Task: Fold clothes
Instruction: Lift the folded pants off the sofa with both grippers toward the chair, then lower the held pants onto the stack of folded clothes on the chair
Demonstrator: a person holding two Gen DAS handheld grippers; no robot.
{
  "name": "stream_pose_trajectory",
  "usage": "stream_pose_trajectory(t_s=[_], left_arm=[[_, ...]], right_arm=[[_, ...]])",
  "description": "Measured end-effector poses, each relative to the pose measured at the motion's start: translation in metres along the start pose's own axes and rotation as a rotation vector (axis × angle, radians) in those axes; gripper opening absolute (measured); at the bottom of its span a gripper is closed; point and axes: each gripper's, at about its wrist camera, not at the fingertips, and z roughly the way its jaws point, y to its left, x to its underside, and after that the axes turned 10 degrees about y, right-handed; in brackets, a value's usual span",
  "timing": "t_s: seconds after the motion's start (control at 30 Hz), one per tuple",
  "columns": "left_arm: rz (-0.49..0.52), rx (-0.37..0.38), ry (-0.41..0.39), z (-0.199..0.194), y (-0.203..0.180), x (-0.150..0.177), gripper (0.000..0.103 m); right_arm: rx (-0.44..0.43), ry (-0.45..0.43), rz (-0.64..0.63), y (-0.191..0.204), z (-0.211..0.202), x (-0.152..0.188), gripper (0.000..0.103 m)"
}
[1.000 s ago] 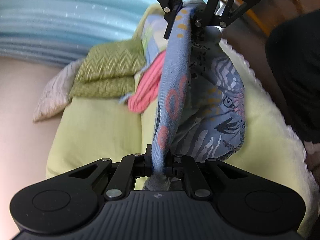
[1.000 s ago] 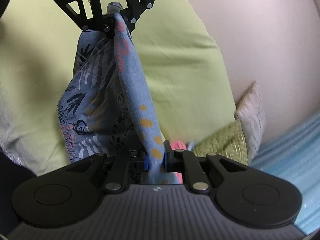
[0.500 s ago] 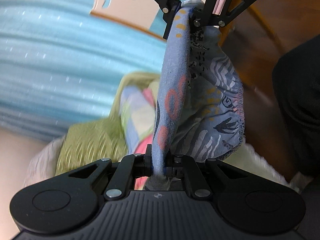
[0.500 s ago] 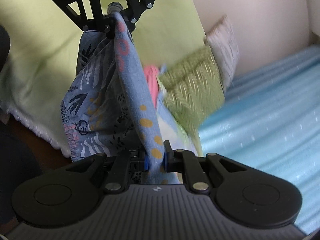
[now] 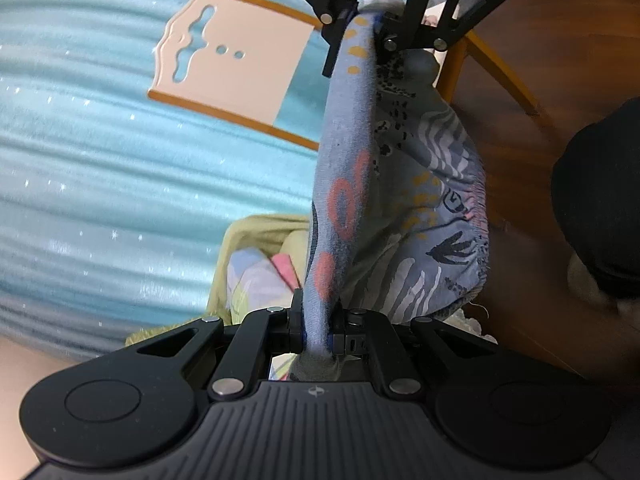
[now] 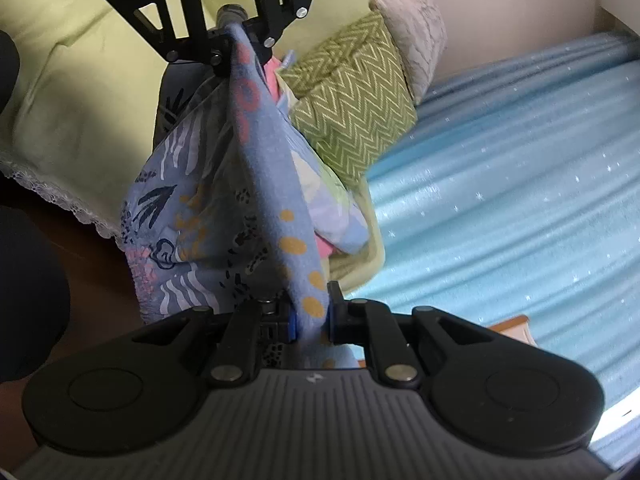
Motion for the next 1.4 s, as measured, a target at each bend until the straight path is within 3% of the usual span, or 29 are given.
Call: stream_pose_trajectory(t_s=[0.67,1.03,1.4], left_arm=[[0.042,0.058,-0.074,0.013,-0.001,-0.039,0.008],[0.088,0.144,-0.208,0.027,-0.015,-0.072,0.008],[0.124,0.191,-0.274,0.033,-0.029,-0.096,0.008]], right_arm=[[-0.010,0.088,0.056,-0.016,0.011,0.054,0.010],[-0.045,0.203,0.123,-0.019,0.007,0.097,0.010],[-0.049,0.296,0.155,-0.019,0.009,0.133,0.010]])
